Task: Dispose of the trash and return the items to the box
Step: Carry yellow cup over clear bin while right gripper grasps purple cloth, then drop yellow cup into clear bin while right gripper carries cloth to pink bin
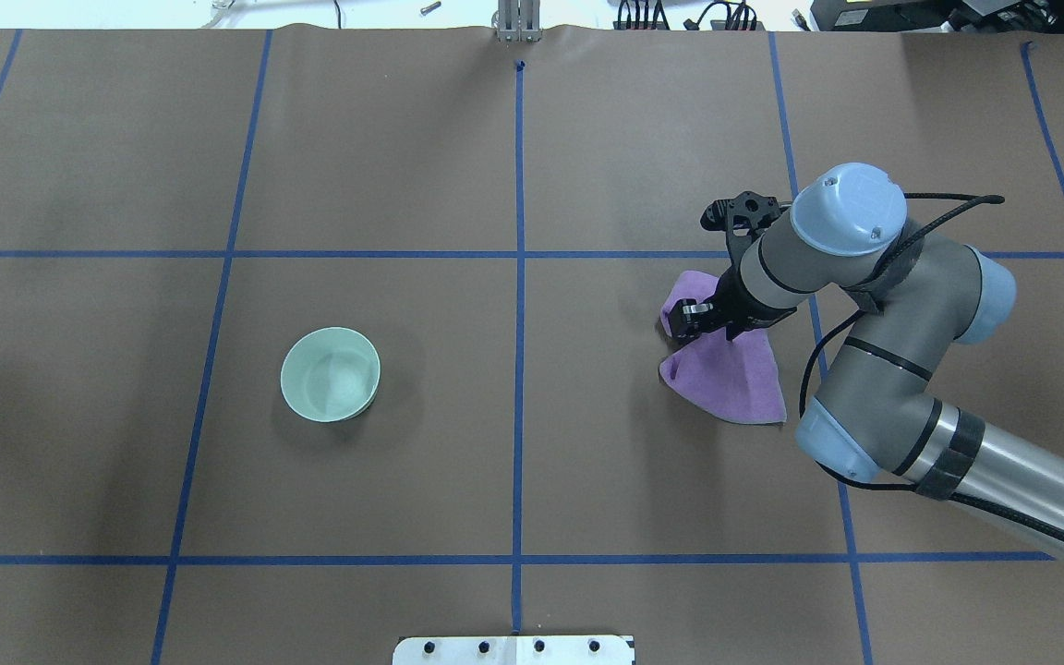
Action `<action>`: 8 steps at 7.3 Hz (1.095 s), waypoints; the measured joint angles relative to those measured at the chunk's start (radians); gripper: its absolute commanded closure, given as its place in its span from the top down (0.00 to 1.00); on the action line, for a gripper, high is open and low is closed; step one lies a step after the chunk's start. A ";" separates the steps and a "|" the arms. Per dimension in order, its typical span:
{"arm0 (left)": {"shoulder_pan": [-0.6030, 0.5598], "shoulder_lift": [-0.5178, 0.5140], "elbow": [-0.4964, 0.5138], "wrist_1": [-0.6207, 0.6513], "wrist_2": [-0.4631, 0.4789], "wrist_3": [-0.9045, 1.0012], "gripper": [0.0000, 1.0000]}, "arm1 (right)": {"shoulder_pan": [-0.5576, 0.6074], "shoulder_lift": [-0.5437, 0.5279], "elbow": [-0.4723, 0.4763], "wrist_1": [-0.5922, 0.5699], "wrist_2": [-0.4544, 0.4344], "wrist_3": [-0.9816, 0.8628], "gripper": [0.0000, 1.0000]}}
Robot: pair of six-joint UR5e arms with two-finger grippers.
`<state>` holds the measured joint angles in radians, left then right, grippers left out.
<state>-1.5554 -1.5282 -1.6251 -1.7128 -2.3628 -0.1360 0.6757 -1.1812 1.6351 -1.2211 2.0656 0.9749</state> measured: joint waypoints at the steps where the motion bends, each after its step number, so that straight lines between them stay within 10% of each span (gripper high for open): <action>1: -0.020 -0.009 0.053 -0.001 0.025 0.087 0.00 | 0.002 0.000 0.007 -0.001 -0.004 0.006 0.00; 8: -0.083 0.000 0.247 -0.069 0.044 0.234 0.00 | 0.150 0.006 0.330 -0.352 0.005 0.017 0.00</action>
<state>-1.6385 -1.5286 -1.3777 -1.7823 -2.3192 0.0975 0.8252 -1.1754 1.9653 -1.5727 2.0702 0.9922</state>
